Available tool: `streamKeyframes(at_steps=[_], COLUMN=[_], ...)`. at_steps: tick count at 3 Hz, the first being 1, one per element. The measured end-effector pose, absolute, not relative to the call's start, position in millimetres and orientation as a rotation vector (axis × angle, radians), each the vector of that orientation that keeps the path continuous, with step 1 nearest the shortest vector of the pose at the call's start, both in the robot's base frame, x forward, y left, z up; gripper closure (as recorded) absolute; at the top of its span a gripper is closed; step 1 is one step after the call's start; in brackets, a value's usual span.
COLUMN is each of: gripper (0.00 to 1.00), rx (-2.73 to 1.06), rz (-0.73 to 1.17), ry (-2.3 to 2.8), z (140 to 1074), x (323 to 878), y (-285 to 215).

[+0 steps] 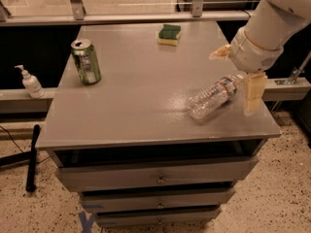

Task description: Place water bottle upright

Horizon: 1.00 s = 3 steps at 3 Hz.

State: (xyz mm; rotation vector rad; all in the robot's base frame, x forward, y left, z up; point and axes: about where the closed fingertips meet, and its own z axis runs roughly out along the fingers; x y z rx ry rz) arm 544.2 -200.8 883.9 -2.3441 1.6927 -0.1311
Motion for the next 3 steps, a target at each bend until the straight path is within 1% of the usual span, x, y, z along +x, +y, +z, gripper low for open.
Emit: streamKeyframes(at_steps=[3], gripper=[0.00], rx=[-2.635], rz=[-0.096], ry=[1.334], z=[853], x=[554], y=[-179])
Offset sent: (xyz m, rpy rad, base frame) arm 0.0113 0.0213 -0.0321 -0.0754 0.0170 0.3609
